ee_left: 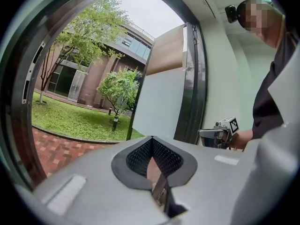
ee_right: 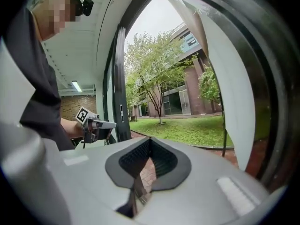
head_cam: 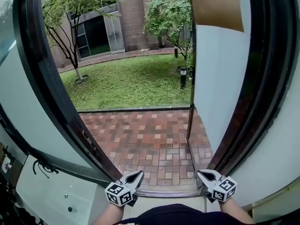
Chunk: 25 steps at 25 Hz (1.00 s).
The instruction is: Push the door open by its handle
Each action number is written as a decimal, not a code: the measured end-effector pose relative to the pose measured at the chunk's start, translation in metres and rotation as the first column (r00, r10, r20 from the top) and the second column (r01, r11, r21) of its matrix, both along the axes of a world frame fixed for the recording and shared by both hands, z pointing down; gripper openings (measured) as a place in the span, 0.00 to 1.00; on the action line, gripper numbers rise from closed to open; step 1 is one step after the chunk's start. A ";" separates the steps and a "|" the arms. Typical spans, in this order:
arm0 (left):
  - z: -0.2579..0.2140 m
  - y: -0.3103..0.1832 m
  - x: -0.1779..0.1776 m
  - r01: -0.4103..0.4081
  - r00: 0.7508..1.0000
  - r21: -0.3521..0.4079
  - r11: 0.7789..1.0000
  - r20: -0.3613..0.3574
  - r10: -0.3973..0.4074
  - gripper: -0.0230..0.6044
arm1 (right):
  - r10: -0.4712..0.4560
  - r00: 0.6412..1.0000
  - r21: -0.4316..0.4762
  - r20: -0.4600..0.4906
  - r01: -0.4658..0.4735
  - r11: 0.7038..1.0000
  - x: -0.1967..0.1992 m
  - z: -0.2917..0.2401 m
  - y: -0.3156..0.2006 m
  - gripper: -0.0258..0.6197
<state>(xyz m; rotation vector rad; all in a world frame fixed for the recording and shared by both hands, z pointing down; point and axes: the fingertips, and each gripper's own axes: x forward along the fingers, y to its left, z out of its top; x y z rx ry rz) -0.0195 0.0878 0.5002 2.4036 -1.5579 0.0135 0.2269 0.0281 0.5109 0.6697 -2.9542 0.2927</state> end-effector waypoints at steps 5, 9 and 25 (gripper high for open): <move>-0.012 0.000 -0.017 -0.051 0.999 0.034 0.998 0.010 0.050 0.04 | 0.045 0.997 -0.030 0.057 -0.044 0.999 -0.009 -0.013 0.010 0.04; -0.006 0.030 -0.041 -0.052 0.999 0.018 0.998 0.010 0.052 0.04 | 0.066 0.997 -0.076 0.031 -0.064 0.995 -0.020 -0.001 0.025 0.04; 0.005 0.040 -0.090 -0.025 1.000 -0.001 1.000 -0.003 0.025 0.04 | 0.030 0.999 -0.020 -0.012 -0.030 0.999 -0.073 -0.011 0.013 0.04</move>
